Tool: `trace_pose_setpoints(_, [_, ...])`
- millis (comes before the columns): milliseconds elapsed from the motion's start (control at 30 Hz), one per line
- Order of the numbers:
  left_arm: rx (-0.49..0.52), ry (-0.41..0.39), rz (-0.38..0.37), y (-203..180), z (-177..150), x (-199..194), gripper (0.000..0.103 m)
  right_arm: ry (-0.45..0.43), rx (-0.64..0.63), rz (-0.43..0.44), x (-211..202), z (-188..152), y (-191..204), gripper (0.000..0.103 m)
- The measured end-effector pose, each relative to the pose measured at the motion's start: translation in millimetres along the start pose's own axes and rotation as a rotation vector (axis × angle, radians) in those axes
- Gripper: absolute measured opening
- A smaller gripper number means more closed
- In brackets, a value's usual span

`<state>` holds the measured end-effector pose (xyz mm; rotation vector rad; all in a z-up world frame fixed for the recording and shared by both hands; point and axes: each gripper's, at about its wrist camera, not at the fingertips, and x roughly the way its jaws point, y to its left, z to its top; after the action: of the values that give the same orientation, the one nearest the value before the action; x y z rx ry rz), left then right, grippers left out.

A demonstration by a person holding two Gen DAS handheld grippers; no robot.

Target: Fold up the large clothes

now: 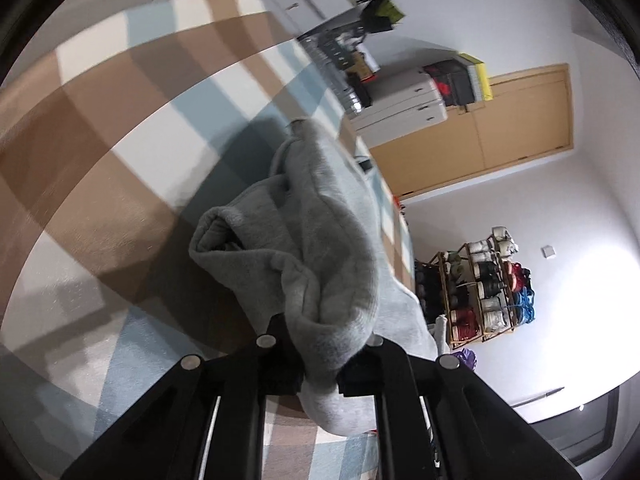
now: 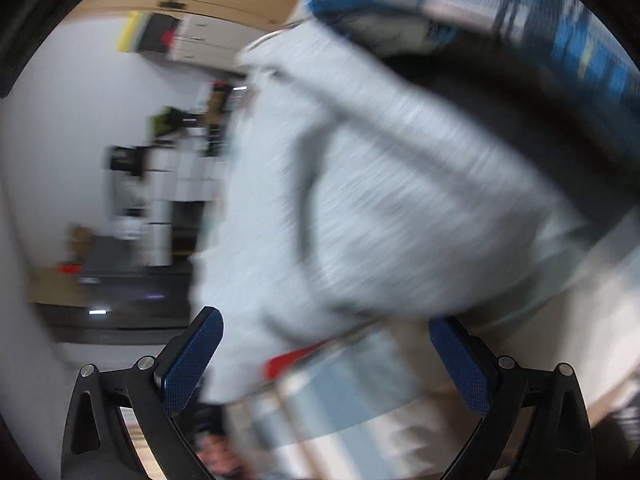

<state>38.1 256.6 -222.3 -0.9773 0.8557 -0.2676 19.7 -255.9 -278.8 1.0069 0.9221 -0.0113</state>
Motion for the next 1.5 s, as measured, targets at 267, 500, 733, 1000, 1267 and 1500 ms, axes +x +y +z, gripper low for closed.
trace_pose_setpoints(267, [-0.049,0.037,0.020,9.3,-3.9,6.6,0.058,-0.066,0.010,-0.082,16.2,31.6,8.7,0.103])
trace_pose_setpoints(500, [-0.024,0.046,0.023,6.2,-5.5,15.0,0.070,-0.234,-0.106,-0.111,20.1,19.1,21.8,0.059])
trace_pose_setpoints(733, [-0.066,0.035,0.010,17.4,-0.6,12.0,0.015,-0.325,-0.296,-0.191,7.3,3.7,49.9,0.034])
trace_pose_setpoints(1000, [0.032,-0.045,0.077,-1.8,-17.0,-15.3,0.005,-0.386,-0.562,-0.329,-0.6,-22.3,74.7,0.025])
trace_pose_setpoints(1267, [0.081,-0.037,0.094,-7.1,-46.4,-35.4,0.002,-0.381,-0.651,-0.368,-12.8,-27.9,70.0,0.022])
trace_pose_setpoints(1500, [0.146,0.021,0.042,-15.4,-80.9,-50.6,0.002,-0.357,-0.774,-0.445,-36.1,-24.6,81.0,0.022])
